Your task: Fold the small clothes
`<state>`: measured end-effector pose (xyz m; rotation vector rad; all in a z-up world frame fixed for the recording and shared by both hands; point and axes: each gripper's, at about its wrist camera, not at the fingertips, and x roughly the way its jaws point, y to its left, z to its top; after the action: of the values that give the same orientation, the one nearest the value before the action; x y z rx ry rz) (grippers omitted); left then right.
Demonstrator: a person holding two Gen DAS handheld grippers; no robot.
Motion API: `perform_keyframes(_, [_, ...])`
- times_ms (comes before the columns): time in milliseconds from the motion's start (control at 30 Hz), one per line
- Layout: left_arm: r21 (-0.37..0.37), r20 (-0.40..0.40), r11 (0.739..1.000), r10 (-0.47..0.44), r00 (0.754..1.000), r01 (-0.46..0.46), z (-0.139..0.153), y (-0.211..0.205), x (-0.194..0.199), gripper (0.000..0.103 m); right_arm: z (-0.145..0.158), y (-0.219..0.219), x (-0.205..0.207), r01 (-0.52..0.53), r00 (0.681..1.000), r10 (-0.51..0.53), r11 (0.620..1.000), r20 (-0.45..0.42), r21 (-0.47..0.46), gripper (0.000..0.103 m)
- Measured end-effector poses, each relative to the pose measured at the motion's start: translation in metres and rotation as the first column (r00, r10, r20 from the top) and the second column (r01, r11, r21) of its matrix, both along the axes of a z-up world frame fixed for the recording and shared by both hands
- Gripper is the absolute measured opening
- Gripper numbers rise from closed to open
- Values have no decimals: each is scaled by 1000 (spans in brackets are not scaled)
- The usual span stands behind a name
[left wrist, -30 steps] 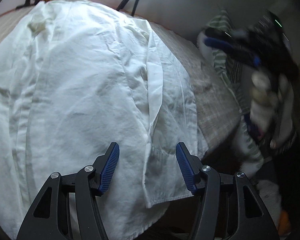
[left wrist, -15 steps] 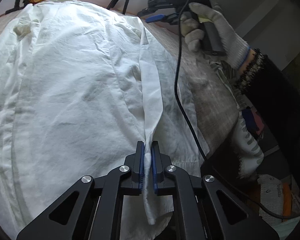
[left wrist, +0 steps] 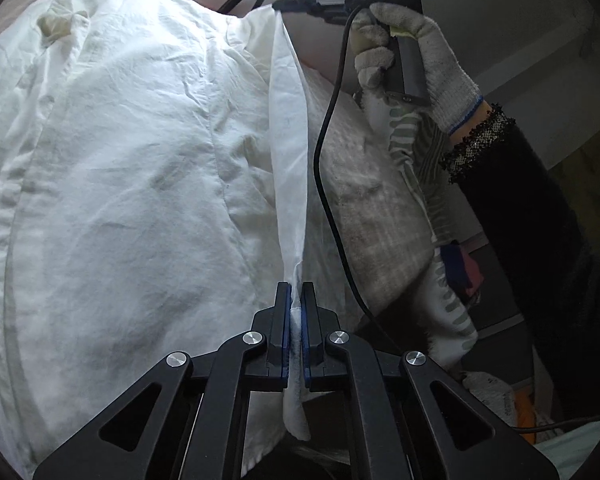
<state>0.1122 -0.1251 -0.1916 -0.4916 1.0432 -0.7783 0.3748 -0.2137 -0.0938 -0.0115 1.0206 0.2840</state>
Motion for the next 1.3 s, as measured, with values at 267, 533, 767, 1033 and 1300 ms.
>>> perform_keyframes(267, [-11,-71,999,35,997,-36,-16,8,-5,3,-34,82,9,-156,988,154,980,-30,-120,0])
perform_keyframes(533, [76,-67,997,18,998,-13,-10,-2,-9,8,-68,93,11,-180,982,174,979,-72,-99,20])
perform_keyframes(767, [167,43,984,51,998,-58,13,8,-27,15,-15,13,-34,-72,997,70,996,36,47,31])
perform_keyframes(1033, [191,174,981,5,985,-39,32,-9,-34,15,-36,-51,-91,-22,999,25,991,-21,132,37])
perform_keyframes(1300, [231,176,971,-110,978,68,25,-46,-38,19,-77,-61,-100,-43,992,72,966,-106,256,55])
